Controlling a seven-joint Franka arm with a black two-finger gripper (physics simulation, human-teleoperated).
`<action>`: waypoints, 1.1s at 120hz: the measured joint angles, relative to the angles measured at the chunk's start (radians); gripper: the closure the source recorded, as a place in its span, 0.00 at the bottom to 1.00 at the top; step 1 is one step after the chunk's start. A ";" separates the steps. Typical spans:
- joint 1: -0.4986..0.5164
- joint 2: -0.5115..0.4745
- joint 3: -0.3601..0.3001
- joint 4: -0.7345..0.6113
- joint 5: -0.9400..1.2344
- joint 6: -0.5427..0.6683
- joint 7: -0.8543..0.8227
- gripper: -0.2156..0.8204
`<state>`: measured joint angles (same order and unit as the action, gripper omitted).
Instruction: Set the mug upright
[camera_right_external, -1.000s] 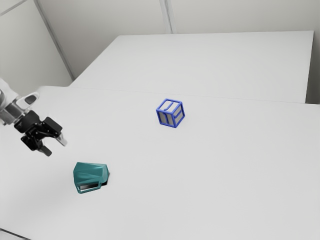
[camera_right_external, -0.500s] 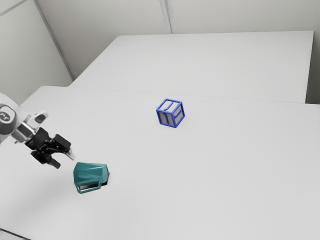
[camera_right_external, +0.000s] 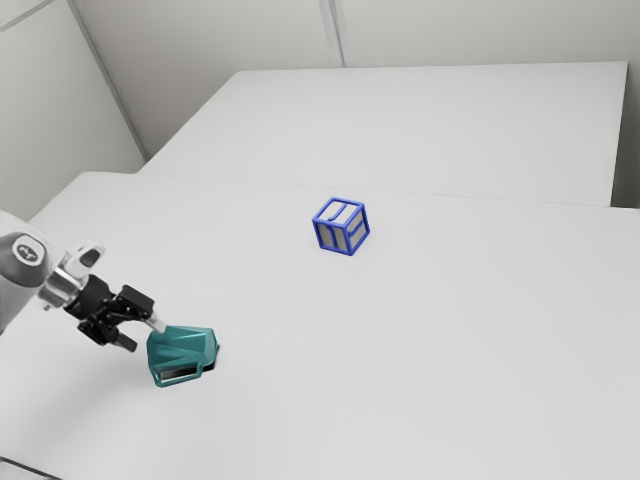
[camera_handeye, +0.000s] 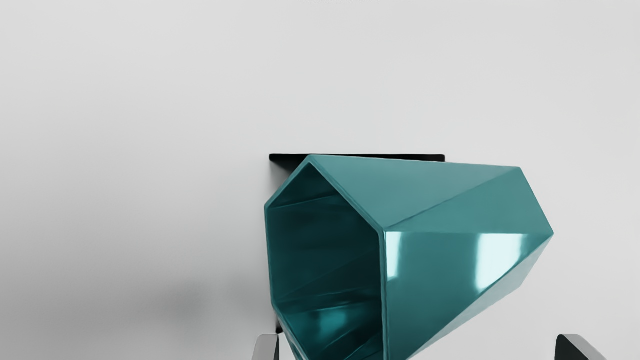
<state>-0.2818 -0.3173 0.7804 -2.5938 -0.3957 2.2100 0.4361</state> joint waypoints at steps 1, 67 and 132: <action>0.000 0.001 0.000 -0.001 -0.008 0.001 0.003 0.21; -0.005 0.062 0.043 -0.043 -0.348 -0.007 0.221 0.25; -0.010 0.062 0.045 -0.050 -0.407 -0.018 0.349 0.80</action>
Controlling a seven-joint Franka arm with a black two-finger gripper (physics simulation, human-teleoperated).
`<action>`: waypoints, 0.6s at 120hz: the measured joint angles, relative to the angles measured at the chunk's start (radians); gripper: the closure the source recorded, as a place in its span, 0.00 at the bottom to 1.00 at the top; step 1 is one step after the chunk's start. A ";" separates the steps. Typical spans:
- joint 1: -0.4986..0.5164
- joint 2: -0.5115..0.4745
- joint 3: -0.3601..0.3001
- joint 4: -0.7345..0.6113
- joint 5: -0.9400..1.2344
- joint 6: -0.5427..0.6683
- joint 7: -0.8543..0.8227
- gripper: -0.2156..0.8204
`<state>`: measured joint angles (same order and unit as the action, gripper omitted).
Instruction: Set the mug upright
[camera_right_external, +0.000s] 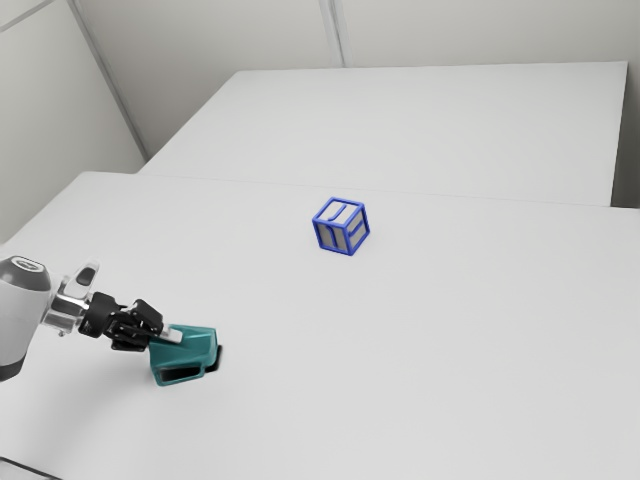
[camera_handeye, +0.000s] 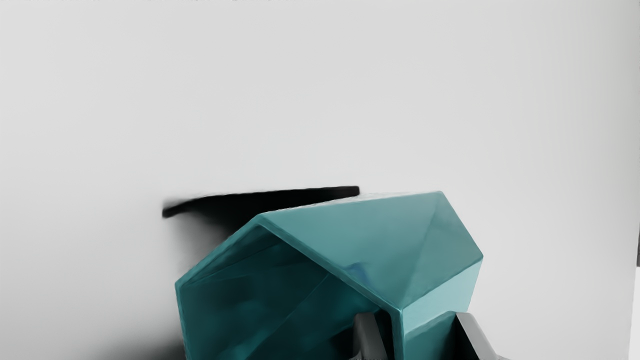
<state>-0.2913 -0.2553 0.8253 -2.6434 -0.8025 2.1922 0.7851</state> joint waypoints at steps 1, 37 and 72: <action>-0.001 0.000 0.000 0.000 0.000 0.000 0.001 0.81; -0.074 -0.014 -0.005 0.043 -0.007 0.004 0.032 0.93; -0.121 0.008 -0.136 0.167 0.062 0.013 0.008 0.96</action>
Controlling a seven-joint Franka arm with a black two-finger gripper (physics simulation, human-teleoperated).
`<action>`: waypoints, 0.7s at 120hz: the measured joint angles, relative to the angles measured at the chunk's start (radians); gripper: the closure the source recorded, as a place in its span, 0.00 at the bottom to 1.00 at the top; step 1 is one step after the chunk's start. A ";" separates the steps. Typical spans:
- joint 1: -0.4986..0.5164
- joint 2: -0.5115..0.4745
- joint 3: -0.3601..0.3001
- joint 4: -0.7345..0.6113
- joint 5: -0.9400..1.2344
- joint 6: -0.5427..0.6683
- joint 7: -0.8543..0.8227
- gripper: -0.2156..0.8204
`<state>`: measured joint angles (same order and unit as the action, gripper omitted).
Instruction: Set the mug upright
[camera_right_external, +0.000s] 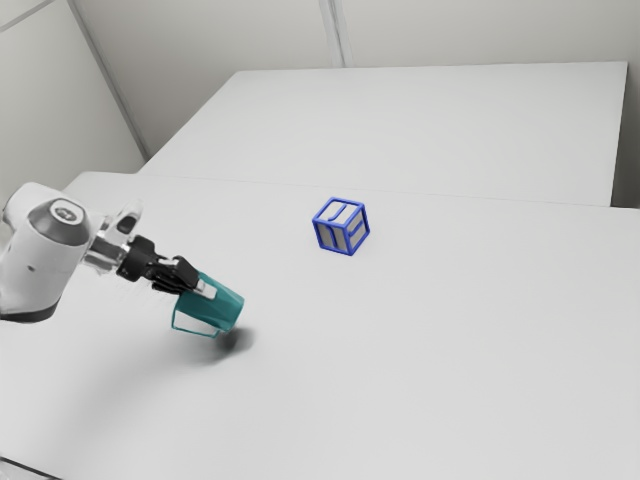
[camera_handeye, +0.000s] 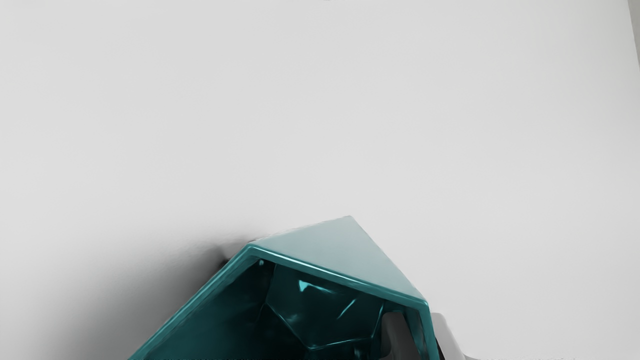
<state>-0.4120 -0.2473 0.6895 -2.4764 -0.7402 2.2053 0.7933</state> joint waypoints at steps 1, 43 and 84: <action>0.000 0.004 -0.008 0.008 0.010 0.001 -0.002 0.96; 0.001 0.217 -0.216 0.231 0.492 0.071 -0.123 0.96; -0.034 0.259 -0.316 0.226 0.747 0.179 -0.232 0.96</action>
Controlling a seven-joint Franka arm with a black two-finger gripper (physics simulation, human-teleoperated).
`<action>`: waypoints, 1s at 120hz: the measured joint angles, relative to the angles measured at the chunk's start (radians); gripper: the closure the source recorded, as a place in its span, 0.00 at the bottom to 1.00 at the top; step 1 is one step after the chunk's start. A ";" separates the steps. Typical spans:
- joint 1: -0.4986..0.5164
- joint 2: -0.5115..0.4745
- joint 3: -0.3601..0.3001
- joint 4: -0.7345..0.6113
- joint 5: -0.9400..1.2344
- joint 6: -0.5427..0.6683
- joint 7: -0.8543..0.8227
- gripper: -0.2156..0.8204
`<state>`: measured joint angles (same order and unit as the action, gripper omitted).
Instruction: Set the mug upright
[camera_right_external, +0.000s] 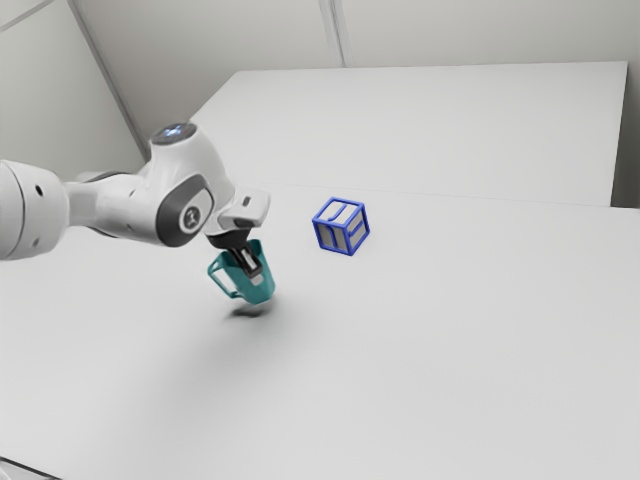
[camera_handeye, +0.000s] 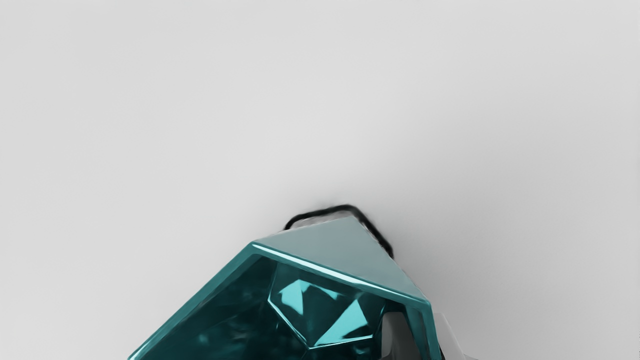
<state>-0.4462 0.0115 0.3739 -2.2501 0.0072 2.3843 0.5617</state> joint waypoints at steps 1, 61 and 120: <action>-0.002 0.000 -0.001 -0.001 0.004 0.002 -0.003 0.96; 0.057 0.031 -0.007 -0.031 0.061 0.077 -0.117 0.96; 0.027 0.028 -0.009 -0.022 0.047 0.079 -0.143 0.39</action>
<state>-0.4188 0.0394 0.3651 -2.2717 0.0540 2.4638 0.4184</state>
